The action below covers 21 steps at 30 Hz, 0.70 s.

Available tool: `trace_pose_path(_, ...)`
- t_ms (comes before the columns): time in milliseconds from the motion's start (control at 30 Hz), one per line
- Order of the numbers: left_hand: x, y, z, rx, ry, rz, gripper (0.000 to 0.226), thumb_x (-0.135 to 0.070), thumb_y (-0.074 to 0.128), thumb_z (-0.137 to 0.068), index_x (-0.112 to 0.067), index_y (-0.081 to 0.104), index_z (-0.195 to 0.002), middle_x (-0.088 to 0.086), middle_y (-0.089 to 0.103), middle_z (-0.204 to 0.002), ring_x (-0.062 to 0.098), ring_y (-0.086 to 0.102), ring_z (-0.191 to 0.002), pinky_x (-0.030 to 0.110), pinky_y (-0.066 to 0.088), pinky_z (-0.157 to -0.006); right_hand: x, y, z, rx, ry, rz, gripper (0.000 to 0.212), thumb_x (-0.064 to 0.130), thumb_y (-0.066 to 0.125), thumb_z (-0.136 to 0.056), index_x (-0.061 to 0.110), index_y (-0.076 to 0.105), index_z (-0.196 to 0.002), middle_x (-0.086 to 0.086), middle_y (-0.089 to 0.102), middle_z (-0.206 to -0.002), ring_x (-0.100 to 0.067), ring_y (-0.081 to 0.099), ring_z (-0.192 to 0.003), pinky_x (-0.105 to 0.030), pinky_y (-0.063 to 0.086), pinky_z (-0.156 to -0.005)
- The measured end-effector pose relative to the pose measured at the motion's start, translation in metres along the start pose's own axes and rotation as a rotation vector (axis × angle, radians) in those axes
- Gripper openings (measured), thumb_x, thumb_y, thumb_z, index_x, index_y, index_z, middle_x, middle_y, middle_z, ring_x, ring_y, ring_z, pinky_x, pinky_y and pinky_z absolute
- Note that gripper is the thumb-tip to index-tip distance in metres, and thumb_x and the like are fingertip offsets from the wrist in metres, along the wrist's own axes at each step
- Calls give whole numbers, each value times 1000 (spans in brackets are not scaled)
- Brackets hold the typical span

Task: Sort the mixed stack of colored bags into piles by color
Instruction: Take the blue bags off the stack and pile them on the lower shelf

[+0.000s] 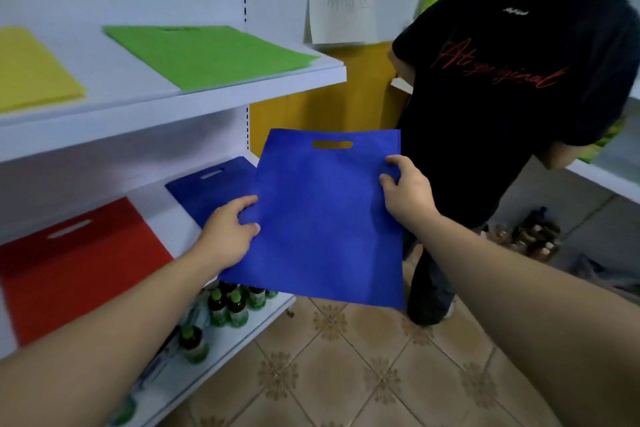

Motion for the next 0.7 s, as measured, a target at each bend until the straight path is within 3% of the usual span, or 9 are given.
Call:
trace_pose_path(167, 21, -8, -24, -54, -89, -14, 51, -1, 55, -91, -17, 45, -139, 6, 49, -138, 24, 54, -116, 32, 46, -92, 7, 50, -38, 149, -19, -40, 39, 26, 49, -99, 22, 44, -137, -4, 54, -131, -20, 56, -105, -27, 43, -83)
trace_pose_path(300, 41, -13, -39, -143, -182, -9, 51, -1, 55, -92, -16, 44, -139, 7, 51, -134, 15, 51, -103, 26, 43, -84, 18, 95, -70, 306, -110, -49, 36, 26, 50, -98, 20, 48, -133, -5, 54, -132, -25, 54, -115, -33, 43, -91)
trace_pose_path(400, 60, -9, -51, -216, -253, 19, 51, -2, 55, -92, -15, 43, -140, 8, 51, -135, 16, 52, -103, 26, 43, -87, 22, 133, -94, 427, -160, -82, 35, 26, 47, -100, 20, 47, -134, -1, 50, -137, -23, 50, -121, -30, 41, -90)
trace_pose_path(633, 97, 22, -86, -412, -412, 26, 51, -2, 52, -93, -14, 41, -141, 8, 50, -134, 16, 54, -89, 22, 45, -70, 14, 236, -140, 710, -182, -259, 40, 18, 58, -94, 19, 48, -132, 3, 53, -127, -12, 49, -107, -25, 43, -84)
trace_pose_path(700, 111, 30, -97, -428, -437, -11, 51, -4, 51, -94, -15, 40, -142, 8, 45, -140, 19, 56, -99, 25, 49, -79, 10, 262, -147, 777, -206, -262, 42, 10, 57, -92, 18, 47, -133, 4, 52, -123, -11, 48, -102, -23, 43, -80)
Point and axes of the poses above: each hand's wrist, its own z-axis away from the middle knuckle, its own y-axis out of the palm, x = y × z, the point moved 6 cm from there along -z, towards the middle knuckle
